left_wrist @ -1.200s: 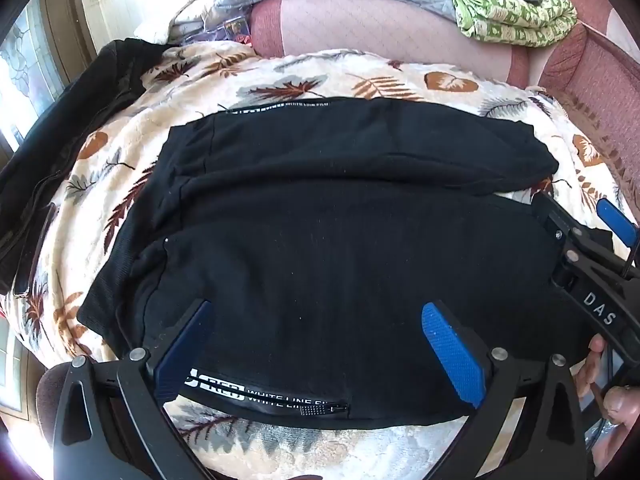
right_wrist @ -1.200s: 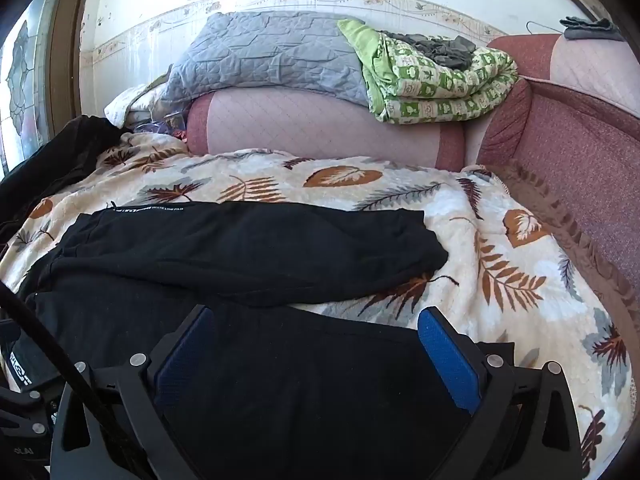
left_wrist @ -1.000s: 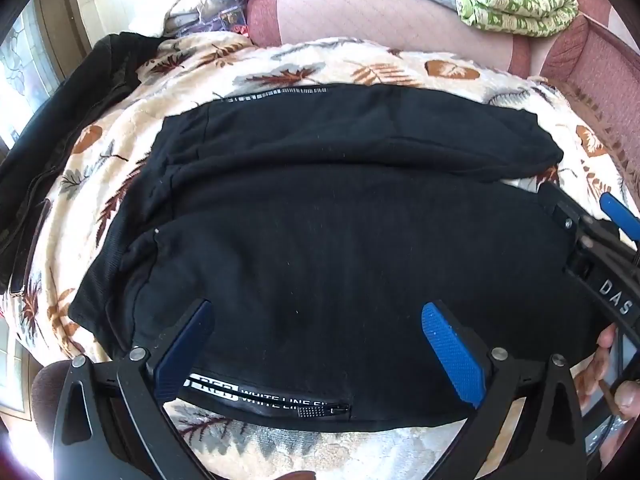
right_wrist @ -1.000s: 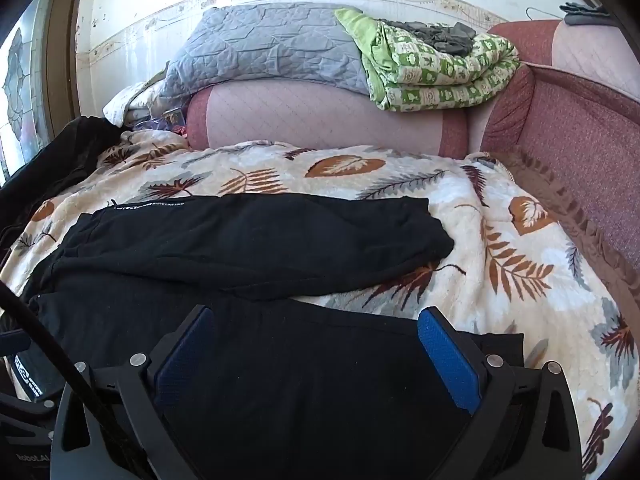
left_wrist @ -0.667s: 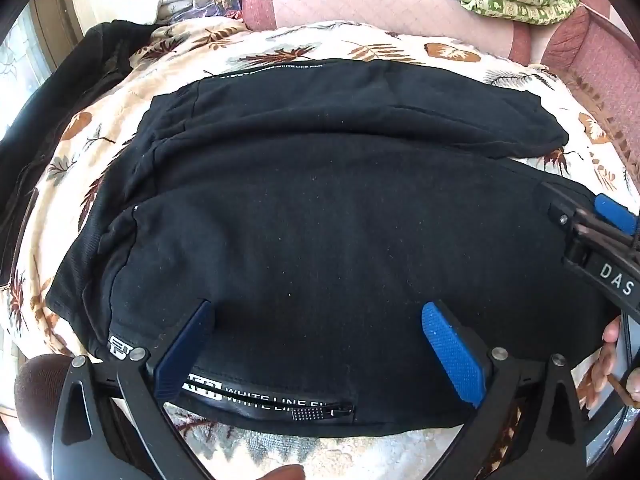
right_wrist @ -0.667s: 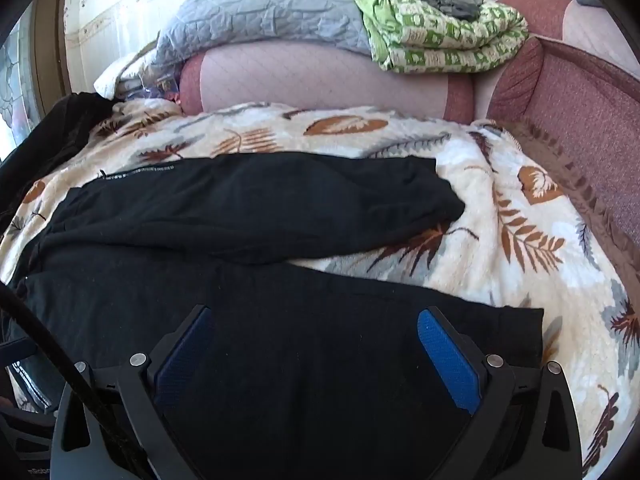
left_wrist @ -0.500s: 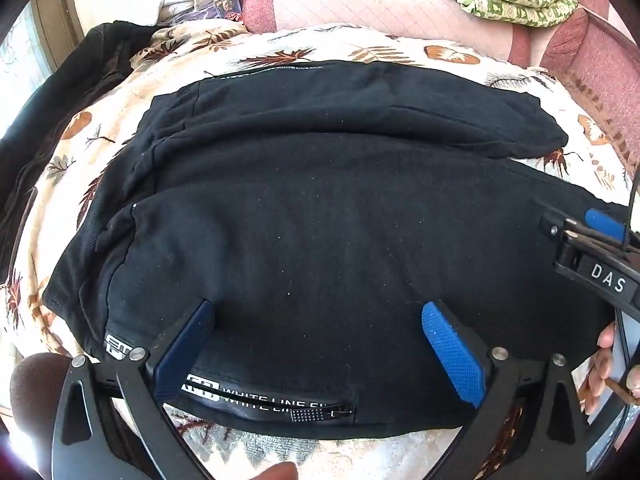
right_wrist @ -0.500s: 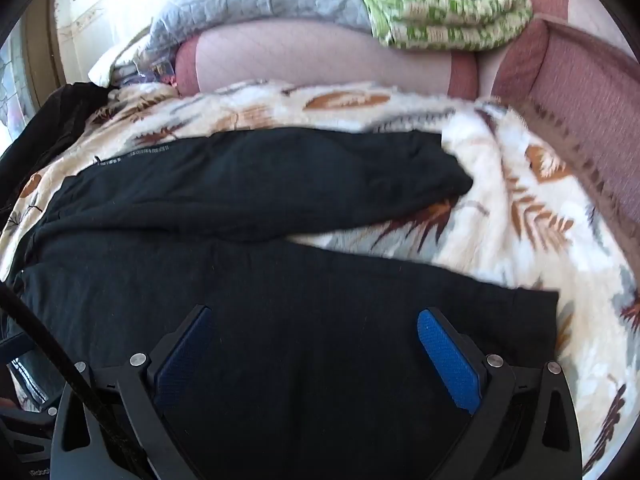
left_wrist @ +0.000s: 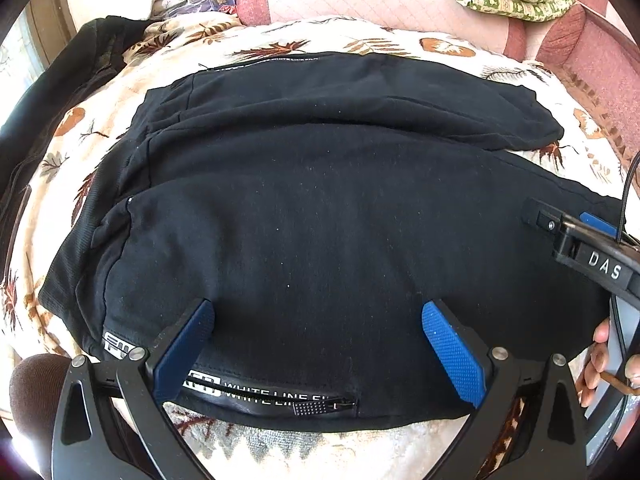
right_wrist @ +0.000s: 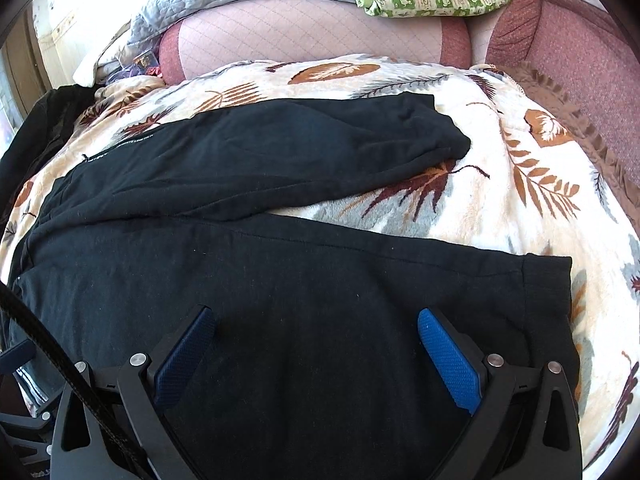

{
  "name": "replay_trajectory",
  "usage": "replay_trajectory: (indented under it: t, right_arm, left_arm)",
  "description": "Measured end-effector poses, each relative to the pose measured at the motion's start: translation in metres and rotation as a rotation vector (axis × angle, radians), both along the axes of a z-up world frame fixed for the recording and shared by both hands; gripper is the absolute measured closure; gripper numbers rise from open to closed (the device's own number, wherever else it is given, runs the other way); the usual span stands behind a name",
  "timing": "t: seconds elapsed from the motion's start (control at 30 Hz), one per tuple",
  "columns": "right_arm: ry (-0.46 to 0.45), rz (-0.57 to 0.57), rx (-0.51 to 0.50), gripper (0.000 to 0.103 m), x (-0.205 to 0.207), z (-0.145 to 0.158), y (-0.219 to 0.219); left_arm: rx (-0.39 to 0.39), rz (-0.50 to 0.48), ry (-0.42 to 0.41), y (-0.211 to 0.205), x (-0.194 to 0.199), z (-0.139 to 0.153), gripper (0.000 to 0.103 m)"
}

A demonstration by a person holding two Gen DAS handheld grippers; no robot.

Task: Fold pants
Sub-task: 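Position both grippers open over the black pants' waistband edge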

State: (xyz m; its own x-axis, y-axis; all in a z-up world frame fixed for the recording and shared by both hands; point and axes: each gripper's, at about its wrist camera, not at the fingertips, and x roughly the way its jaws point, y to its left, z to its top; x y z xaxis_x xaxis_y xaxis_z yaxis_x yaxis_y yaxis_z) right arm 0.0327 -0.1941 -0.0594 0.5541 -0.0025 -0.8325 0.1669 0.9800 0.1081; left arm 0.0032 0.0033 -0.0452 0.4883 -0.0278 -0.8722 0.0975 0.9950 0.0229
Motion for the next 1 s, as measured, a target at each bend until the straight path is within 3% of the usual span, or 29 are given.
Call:
replay_trajectory:
  t: [0.27, 0.5, 1.0]
  right_arm:
    - [-0.025, -0.056, 0.099, 0.0, -0.003, 0.002, -0.012]
    - [0.02, 0.018, -0.033, 0.0, -0.001, -0.002, 0.004]
    - [0.003, 0.004, -0.046, 0.0, -0.002, -0.004, 0.003]
  left_arm:
    - [-0.003, -0.002, 0.001, 0.001, -0.003, 0.001, 0.0]
    - [0.002, 0.002, -0.002, -0.001, -0.004, 0.001, 0.0]
    - [0.001, -0.012, -0.043, 0.0, -0.01, 0.001, 0.0]
